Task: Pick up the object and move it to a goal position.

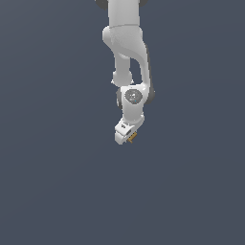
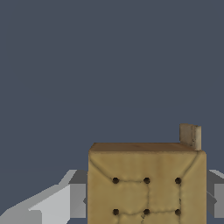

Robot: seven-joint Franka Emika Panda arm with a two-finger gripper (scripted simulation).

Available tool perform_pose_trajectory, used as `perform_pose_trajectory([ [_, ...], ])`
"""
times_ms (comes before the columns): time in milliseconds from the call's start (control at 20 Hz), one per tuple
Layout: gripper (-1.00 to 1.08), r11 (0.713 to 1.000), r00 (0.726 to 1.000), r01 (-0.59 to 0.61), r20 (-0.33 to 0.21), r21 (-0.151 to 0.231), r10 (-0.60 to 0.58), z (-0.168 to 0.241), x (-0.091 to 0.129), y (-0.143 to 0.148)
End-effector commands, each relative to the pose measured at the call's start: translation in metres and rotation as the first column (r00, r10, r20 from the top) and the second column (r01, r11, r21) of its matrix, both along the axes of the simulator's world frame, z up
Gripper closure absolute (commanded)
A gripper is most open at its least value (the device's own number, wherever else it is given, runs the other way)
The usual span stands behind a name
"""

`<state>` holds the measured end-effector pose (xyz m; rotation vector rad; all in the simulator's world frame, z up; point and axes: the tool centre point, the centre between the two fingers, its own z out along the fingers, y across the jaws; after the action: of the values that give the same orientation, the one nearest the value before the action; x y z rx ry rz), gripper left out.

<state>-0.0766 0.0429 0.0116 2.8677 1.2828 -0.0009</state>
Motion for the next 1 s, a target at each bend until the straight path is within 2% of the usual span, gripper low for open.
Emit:
perform_pose_trajectory([
  [0,1.08,1.0,1.0,0.0,0.0,0.0,0.0,-0.001,0.0,0.0],
  [600,1.08,1.0,1.0,0.0,0.002,0.0,0.0,0.001,0.003,-0.003],
  [950,1.08,1.0,1.0,0.0,0.001,0.0,0.0,0.011,0.022,-0.024],
])
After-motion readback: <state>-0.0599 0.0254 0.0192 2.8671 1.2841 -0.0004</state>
